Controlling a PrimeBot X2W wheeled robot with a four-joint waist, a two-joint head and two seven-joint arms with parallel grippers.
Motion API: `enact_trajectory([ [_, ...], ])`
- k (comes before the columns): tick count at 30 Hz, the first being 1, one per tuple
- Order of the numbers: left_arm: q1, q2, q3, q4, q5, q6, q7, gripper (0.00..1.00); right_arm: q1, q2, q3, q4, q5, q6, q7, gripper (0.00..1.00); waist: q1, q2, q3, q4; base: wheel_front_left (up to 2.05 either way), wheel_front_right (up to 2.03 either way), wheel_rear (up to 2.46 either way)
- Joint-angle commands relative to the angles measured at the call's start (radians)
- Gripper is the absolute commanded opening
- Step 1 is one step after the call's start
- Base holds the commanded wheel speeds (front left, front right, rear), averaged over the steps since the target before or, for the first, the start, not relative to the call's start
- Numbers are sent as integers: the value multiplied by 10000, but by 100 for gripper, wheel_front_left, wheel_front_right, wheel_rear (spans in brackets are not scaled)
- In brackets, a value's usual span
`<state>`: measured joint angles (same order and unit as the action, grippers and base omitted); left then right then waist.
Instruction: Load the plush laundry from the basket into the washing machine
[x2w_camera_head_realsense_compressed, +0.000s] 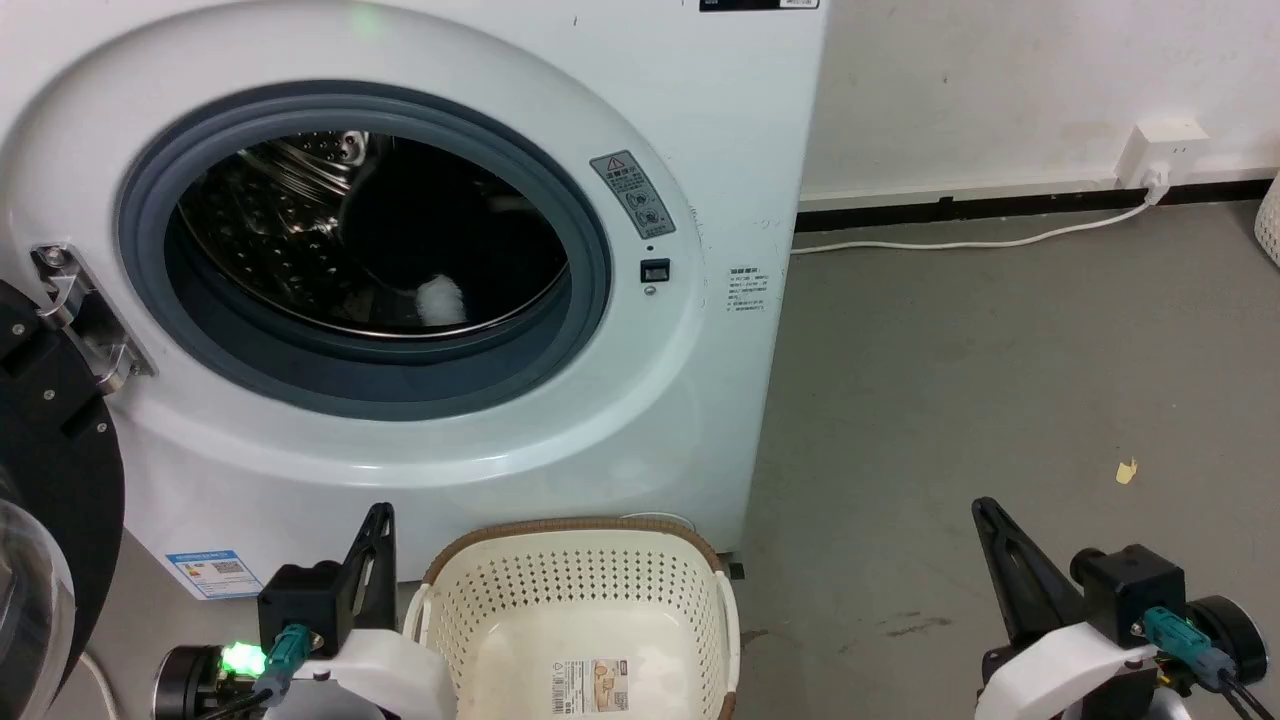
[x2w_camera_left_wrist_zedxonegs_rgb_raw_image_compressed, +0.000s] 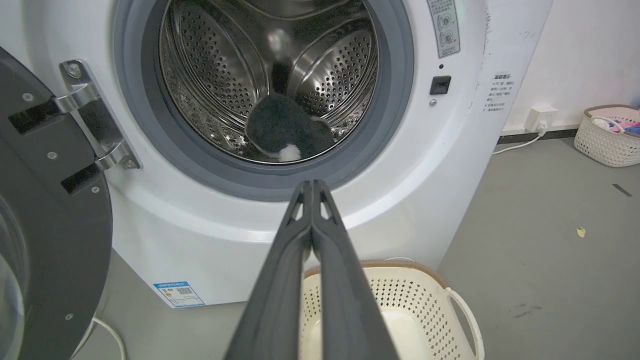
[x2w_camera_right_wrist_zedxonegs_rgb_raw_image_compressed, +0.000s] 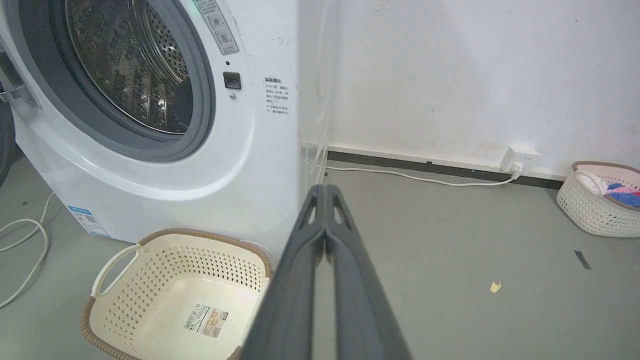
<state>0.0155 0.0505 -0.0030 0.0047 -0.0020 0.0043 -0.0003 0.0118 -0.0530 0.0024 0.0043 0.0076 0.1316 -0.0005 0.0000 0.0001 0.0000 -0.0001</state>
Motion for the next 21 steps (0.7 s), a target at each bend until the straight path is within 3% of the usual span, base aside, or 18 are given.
enact_trajectory([
  [1, -155, -3, 30, -47, 20, -43, 3, 0, -118, 28, -24, -43, -76, -9, 5, 0, 0, -1, 0, 1, 0, 0, 0],
  [21, -155, -3, 30, -47, 20, -43, 3, 0, -118, 28, -24, -43, -76, -9, 5, 0, 0, -1, 0, 1, 0, 0, 0],
])
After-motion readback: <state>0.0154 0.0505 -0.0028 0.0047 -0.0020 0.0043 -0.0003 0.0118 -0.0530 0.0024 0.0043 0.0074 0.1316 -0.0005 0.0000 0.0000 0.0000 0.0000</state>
